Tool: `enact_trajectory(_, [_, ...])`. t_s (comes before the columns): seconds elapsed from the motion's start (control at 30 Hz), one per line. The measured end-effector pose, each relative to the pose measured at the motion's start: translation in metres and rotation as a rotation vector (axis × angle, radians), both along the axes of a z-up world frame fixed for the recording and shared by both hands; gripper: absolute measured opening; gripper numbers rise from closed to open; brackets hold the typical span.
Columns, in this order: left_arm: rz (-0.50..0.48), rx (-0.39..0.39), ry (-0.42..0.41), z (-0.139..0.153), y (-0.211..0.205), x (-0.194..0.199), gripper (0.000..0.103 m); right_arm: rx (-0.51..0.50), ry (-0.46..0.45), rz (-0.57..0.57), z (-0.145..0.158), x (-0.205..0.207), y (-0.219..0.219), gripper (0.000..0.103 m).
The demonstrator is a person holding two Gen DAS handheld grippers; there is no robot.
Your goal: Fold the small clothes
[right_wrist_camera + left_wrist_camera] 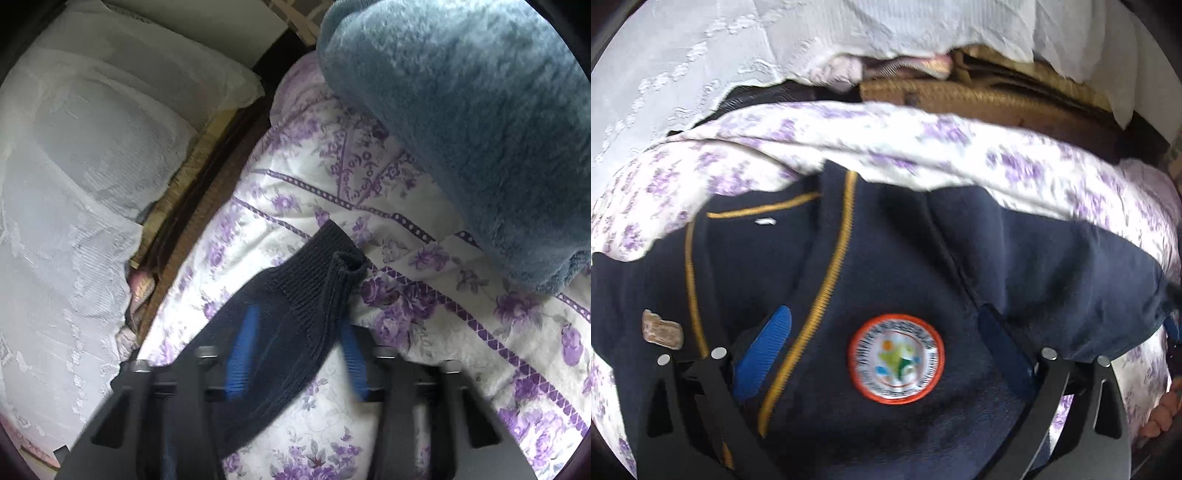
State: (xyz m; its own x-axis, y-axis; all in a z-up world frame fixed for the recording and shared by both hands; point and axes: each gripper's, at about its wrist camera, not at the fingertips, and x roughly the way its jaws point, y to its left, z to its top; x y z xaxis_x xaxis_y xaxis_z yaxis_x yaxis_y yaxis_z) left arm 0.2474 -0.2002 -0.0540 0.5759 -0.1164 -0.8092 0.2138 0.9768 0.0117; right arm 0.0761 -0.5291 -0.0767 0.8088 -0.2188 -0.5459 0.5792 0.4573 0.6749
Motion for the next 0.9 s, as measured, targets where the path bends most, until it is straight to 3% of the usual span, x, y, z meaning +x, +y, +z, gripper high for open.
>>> enact_trajectory(0.03, [0.005, 0.020, -0.005, -0.001, 0.001, 0.000, 0.099, 0.000, 0.005, 0.009, 0.000, 0.001, 0.000, 0.007])
enact_trajectory(0.13, [0.007, 0.120, 0.056, -0.030, -0.009, 0.011, 0.099, 0.046, 0.028, 0.013, -0.009, 0.002, -0.004, 0.007])
enact_trajectory(0.2, [0.008, 0.118, 0.014, -0.028, -0.007, 0.007, 0.099, 0.052, 0.038, 0.019, -0.010, 0.004, -0.006, 0.007])
enact_trajectory(0.33, [-0.001, 0.062, 0.050, -0.021, 0.007, 0.014, 0.099, 0.064, 0.037, 0.015, -0.013, 0.005, -0.008, 0.010])
enact_trajectory(0.43, [0.062, -0.070, 0.092, -0.009, 0.056, 0.009, 0.099, 0.065, 0.034, 0.013, -0.014, 0.006, -0.008, 0.011])
enact_trajectory(0.53, [0.126, -0.050, 0.011, 0.004, 0.104, -0.002, 0.099, 0.058, 0.036, 0.012, -0.014, 0.006, -0.008, 0.011])
enact_trajectory(0.6, [0.179, 0.009, -0.044, 0.009, 0.140, -0.003, 0.099, 0.061, 0.029, 0.014, -0.015, 0.006, -0.009, 0.012])
enact_trajectory(0.77, [0.300, 0.037, -0.105, 0.027, 0.247, -0.020, 0.099, 0.051, 0.027, 0.023, -0.015, 0.005, -0.009, 0.014])
enact_trajectory(0.83, [0.425, 0.018, -0.099, 0.035, 0.315, -0.027, 0.099, 0.047, 0.027, 0.025, -0.015, 0.005, -0.009, 0.015])
enact_trajectory(0.9, [0.602, -0.051, -0.051, 0.031, 0.392, -0.033, 0.099, 0.040, 0.026, 0.028, -0.015, 0.004, -0.008, 0.016])
